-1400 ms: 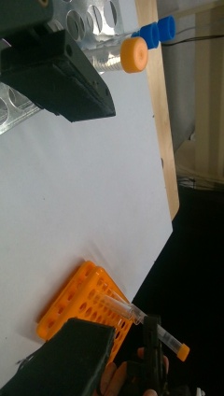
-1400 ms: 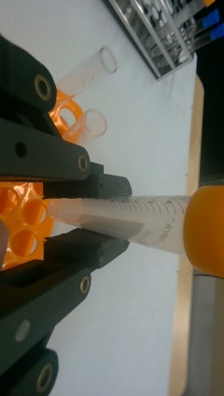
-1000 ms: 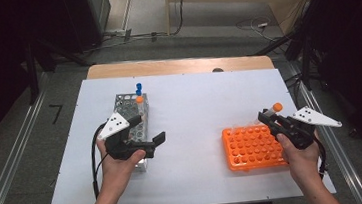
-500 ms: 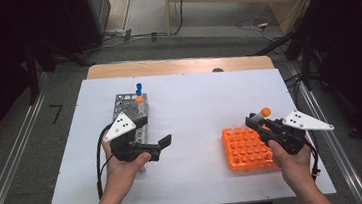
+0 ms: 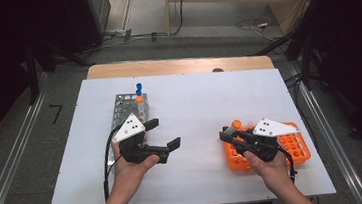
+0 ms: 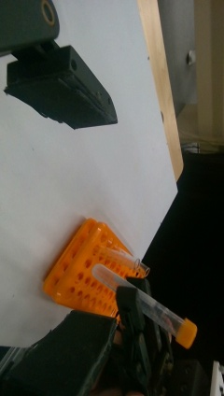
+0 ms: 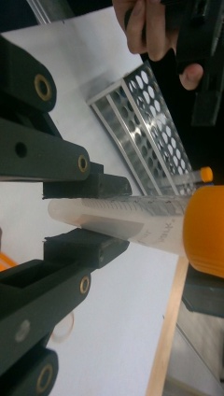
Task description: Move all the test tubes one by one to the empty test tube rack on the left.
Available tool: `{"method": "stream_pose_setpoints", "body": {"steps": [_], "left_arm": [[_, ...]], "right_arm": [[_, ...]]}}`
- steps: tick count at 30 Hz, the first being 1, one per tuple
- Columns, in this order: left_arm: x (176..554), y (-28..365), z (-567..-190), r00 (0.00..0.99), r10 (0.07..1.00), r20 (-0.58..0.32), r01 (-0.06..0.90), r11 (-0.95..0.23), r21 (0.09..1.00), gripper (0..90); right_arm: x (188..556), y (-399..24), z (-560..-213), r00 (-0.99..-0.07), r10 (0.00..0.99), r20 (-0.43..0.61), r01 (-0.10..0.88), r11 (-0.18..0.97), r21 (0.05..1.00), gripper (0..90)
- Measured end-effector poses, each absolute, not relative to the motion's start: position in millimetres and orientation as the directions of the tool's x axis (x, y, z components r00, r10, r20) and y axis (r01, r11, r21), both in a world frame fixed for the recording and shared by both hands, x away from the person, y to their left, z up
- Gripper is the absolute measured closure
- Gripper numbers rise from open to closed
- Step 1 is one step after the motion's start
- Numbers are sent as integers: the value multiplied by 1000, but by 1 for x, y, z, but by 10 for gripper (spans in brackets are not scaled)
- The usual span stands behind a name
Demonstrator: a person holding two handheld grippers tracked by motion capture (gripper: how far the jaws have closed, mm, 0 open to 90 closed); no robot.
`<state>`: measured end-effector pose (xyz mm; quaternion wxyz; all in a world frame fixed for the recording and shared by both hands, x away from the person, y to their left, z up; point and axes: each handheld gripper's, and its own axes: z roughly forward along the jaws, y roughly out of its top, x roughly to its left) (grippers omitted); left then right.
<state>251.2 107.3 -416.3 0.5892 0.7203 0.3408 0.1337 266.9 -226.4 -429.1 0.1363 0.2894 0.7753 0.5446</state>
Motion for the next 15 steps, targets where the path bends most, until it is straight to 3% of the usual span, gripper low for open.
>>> {"method": "stream_pose_setpoints", "body": {"steps": [8, 15], "left_arm": [[250, 89, -418, 785, 581, -215, 326, -92, 941, 164], [247, 68, -420, 841, 499, -208, 309, -127, 943, 323]], "right_arm": [[264, -205, -438, -828, 549, 113, 308, 276, 910, 718], [260, -190, -443, -856, 505, 109, 306, 324, 895, 718]]}}
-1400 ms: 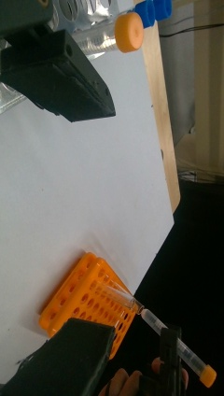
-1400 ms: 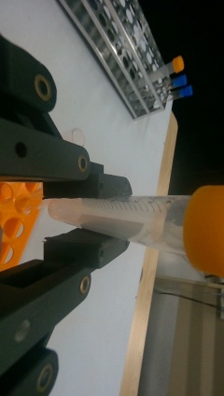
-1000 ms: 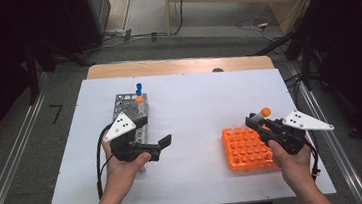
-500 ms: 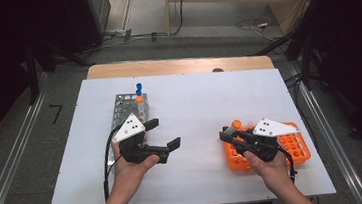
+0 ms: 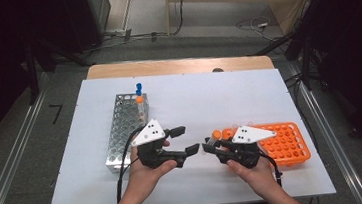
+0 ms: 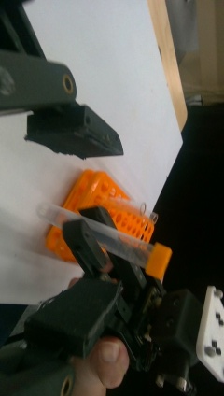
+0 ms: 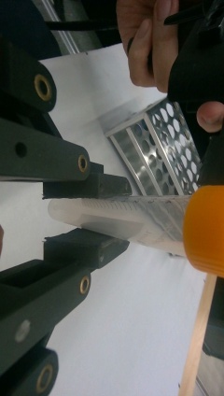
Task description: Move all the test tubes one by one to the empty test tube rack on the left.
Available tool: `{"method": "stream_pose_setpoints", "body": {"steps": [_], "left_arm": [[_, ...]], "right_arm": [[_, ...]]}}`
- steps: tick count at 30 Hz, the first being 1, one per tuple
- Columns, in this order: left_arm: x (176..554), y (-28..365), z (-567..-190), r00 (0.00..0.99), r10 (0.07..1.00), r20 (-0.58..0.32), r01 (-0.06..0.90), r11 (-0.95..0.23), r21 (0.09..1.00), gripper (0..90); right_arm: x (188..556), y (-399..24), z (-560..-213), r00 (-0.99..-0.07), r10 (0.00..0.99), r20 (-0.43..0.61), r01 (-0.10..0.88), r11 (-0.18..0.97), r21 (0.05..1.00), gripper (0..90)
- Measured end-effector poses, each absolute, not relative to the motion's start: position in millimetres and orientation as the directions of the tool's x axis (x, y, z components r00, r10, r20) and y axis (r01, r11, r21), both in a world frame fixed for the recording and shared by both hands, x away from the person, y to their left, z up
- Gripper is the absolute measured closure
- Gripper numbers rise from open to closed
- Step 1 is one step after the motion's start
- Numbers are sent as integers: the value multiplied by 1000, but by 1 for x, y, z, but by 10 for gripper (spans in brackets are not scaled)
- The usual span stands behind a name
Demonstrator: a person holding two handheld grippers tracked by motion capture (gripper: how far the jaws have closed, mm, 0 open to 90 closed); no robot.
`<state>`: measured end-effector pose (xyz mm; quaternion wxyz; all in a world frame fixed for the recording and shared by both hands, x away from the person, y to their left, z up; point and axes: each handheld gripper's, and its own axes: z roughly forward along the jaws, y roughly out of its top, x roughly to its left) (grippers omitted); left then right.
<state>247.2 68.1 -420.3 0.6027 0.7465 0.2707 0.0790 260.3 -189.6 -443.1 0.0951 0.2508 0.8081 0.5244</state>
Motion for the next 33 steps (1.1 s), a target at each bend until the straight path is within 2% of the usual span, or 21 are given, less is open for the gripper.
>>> {"method": "stream_pose_setpoints", "body": {"steps": [8, 16, 26, 33], "left_arm": [[247, 47, -424, 883, 421, -207, 301, -168, 939, 502], [247, 37, -427, 886, 422, -192, 294, -190, 937, 662], [244, 39, -426, 883, 448, -142, 252, -196, 948, 721], [245, 43, -424, 874, 465, -142, 248, -174, 953, 751]], "right_arm": [[256, -179, -446, -878, 466, 114, 305, 359, 882, 718], [251, -174, -447, -902, 418, 104, 281, 388, 878, 718], [251, -175, -447, -910, 398, 117, 281, 384, 879, 702], [253, -179, -446, -917, 372, 146, 292, 375, 880, 615]]}}
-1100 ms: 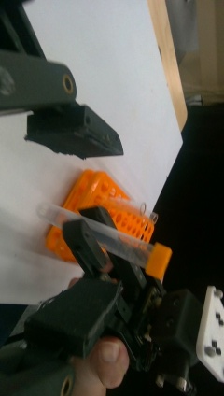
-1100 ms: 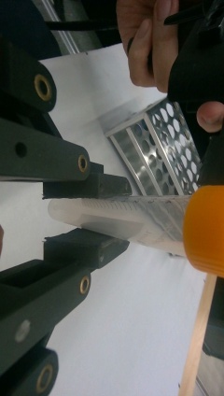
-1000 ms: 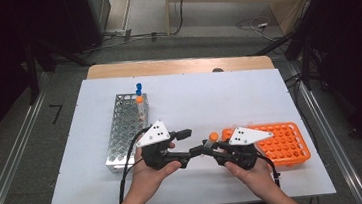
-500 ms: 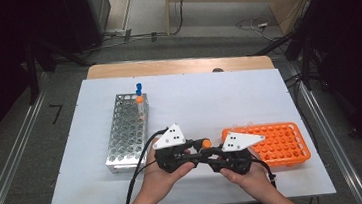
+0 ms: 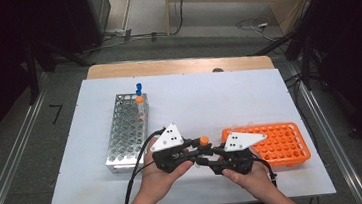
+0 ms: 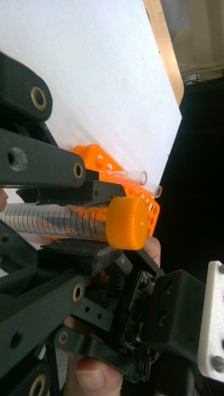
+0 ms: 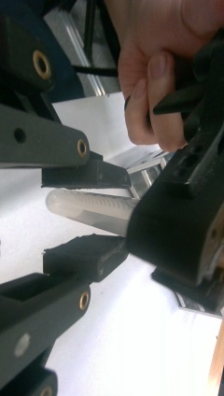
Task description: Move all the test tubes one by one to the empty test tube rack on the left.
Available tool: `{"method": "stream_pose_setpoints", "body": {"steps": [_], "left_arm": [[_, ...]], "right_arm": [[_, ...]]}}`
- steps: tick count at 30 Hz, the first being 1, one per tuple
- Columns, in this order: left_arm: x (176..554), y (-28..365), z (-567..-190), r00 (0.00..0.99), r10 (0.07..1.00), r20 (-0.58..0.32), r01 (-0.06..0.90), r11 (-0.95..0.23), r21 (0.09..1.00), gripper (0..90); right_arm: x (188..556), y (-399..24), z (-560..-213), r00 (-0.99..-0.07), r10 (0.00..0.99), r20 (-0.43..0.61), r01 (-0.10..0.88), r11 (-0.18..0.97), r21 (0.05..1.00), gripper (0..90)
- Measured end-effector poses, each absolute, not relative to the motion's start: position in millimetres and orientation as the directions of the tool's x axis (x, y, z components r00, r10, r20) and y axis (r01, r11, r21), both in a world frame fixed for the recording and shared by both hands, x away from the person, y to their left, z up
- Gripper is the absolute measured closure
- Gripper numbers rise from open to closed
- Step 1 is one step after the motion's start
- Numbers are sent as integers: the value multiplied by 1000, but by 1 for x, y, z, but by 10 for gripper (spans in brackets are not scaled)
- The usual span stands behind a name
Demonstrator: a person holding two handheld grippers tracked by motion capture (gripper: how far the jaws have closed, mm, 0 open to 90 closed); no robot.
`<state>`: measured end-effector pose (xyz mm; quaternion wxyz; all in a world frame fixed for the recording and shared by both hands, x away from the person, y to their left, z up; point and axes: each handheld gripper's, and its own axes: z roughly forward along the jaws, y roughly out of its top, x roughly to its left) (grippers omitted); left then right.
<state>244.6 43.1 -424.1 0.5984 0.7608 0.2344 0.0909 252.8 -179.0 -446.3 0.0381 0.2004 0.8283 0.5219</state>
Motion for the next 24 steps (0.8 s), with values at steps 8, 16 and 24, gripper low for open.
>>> {"method": "stream_pose_setpoints", "body": {"steps": [8, 16, 24], "left_arm": [[249, 51, -422, 857, 495, -144, 248, -152, 957, 751], [257, 68, -416, 826, 546, -137, 244, -129, 961, 751], [266, 89, -412, 786, 603, -139, 246, -99, 964, 751]], "right_arm": [[254, -186, -443, -917, 368, 152, 291, 358, 887, 469], [255, -203, -437, -921, 363, 144, 271, 331, 904, 172], [259, -222, -431, -916, 368, 161, 283, 307, 909, 16]]}}
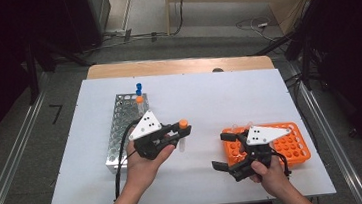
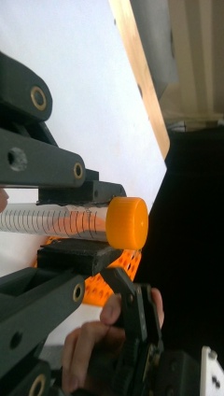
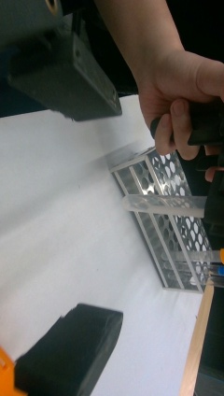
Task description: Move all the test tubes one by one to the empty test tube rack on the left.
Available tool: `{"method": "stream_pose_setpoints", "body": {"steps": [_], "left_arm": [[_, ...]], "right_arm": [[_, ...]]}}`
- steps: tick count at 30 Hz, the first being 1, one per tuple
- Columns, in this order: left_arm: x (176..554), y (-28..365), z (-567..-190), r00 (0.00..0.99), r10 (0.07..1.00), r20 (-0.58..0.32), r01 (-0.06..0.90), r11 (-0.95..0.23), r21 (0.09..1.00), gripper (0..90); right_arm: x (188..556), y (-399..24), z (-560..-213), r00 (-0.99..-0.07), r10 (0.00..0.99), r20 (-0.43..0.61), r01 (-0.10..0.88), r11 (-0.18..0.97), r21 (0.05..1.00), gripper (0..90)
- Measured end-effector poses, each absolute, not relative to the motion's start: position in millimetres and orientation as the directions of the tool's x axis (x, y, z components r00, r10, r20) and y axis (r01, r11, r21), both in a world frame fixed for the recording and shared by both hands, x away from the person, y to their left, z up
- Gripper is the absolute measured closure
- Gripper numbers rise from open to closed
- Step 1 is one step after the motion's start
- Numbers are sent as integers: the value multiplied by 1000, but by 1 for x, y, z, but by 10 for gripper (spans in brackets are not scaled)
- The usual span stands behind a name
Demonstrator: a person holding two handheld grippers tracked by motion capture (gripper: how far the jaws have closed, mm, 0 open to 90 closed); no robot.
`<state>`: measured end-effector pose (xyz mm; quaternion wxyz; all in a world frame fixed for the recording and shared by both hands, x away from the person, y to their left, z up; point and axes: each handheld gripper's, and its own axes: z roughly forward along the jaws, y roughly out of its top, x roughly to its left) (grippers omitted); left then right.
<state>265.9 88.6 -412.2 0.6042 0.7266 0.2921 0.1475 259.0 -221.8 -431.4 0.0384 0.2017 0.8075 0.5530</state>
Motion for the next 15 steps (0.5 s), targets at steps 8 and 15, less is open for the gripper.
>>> {"method": "stream_pose_setpoints", "body": {"steps": [8, 15], "left_arm": [[277, 115, -406, 730, 670, -136, 239, -65, 969, 751], [287, 142, -401, 666, 733, -138, 230, -25, 973, 751]], "right_arm": [[261, -235, -431, -920, 368, 138, 275, 351, 895, 0], [261, -245, -431, -916, 376, 138, 279, 351, 894, 0]]}}
